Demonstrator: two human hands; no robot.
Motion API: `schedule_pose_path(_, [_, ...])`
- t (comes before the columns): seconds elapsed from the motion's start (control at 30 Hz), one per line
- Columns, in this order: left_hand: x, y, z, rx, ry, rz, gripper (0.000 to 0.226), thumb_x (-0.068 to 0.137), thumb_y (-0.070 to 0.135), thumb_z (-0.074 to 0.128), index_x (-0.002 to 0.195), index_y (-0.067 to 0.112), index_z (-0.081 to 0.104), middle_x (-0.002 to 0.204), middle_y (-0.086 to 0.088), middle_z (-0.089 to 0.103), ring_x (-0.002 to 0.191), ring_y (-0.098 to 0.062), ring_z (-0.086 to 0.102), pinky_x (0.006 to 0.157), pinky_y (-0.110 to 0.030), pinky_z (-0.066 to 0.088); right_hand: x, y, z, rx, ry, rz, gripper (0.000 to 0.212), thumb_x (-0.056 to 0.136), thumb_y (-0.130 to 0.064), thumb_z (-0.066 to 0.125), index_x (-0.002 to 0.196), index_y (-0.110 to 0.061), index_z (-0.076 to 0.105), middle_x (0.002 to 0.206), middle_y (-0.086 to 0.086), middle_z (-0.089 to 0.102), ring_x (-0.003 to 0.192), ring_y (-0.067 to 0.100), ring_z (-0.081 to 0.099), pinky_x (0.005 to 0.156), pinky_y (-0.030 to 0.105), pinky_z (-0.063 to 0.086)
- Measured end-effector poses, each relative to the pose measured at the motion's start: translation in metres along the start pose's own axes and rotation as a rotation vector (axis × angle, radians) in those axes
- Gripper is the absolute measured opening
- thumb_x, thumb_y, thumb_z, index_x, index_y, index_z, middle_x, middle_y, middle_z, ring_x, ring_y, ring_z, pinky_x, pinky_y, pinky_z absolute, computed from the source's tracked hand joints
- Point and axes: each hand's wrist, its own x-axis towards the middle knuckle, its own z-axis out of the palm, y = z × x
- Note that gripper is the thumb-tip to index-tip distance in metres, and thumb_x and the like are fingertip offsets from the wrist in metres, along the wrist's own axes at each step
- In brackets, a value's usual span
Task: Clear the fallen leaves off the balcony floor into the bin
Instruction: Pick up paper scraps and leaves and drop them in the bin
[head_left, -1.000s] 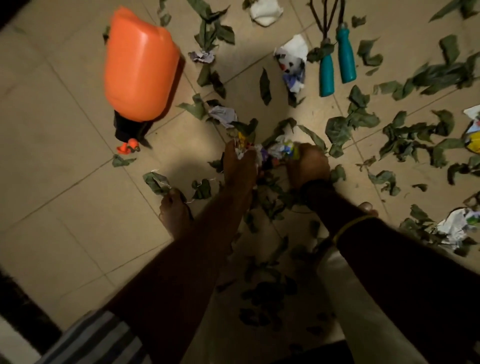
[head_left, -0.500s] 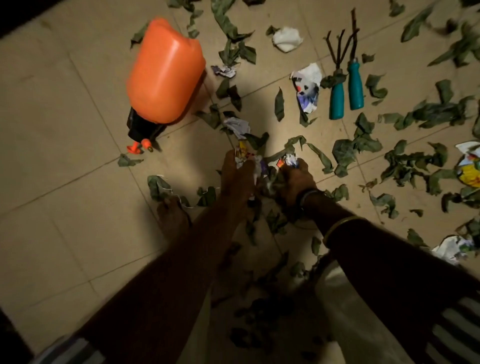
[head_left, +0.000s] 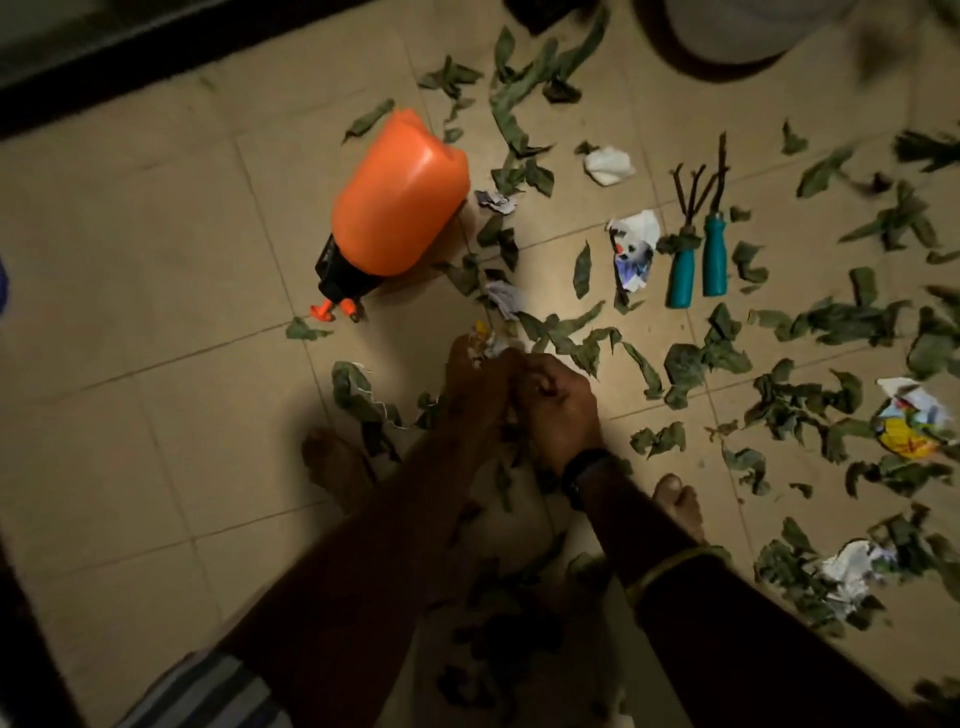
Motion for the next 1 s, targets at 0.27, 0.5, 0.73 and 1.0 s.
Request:
schedule_pose_path(0.27, [0.070, 0.011, -0.023, -0.067, 0.167, 0.103, 0.056, 0.071, 0.040, 0.071, 0.122, 0.024, 0.055, 0.118, -0.007, 0.063, 0.105, -0.032, 0.065, 0.087, -0.056, 0.056, 0.107, 0.000, 0.033, -0.453, 0.002, -0.210, 0.038, 0.091, -0.027, 0.060, 0.128, -0.020, 0.067, 0.134, 0.006, 0.062, 0.124, 0.025, 0.055, 0.107, 0.030, 0.040])
schedule_pose_path(0.5, [0.102, -0.007, -0.039, -0.219, 0.129, 0.005, 0.053, 0.081, 0.029, 0.073, 0.130, 0.024, 0.054, 0.121, -0.007, 0.063, 0.103, -0.030, 0.067, 0.082, -0.054, 0.059, 0.172, 0.035, 0.047, -1.100, -0.296, -0.058, 0.067, 0.084, -0.057, 0.059, 0.145, -0.035, 0.042, 0.157, 0.011, 0.029, 0.139, 0.038, 0.032, 0.111, 0.051, 0.035])
schedule_pose_path(0.73, [0.053, 0.036, -0.057, -0.444, 0.092, 0.023, 0.054, 0.086, 0.028, 0.074, 0.134, 0.021, 0.051, 0.124, -0.001, 0.063, 0.111, -0.026, 0.064, 0.092, -0.047, 0.056, 0.096, -0.036, 0.027, -0.348, 0.138, -0.202, 0.024, 0.090, -0.035, 0.052, 0.099, -0.026, 0.073, 0.092, 0.002, 0.074, 0.090, 0.025, 0.067, 0.083, 0.032, 0.054])
schedule_pose_path(1.0, [-0.026, 0.124, -0.116, -0.551, 0.194, 0.164, 0.069, 0.075, 0.043, 0.077, 0.134, 0.017, 0.055, 0.123, -0.008, 0.067, 0.108, -0.025, 0.068, 0.092, -0.048, 0.056, -0.002, -0.160, 0.090, 0.012, 0.050, -0.151, 0.052, 0.076, -0.046, 0.060, 0.125, -0.063, 0.051, 0.130, 0.001, 0.064, 0.117, 0.025, 0.062, 0.096, 0.056, 0.052])
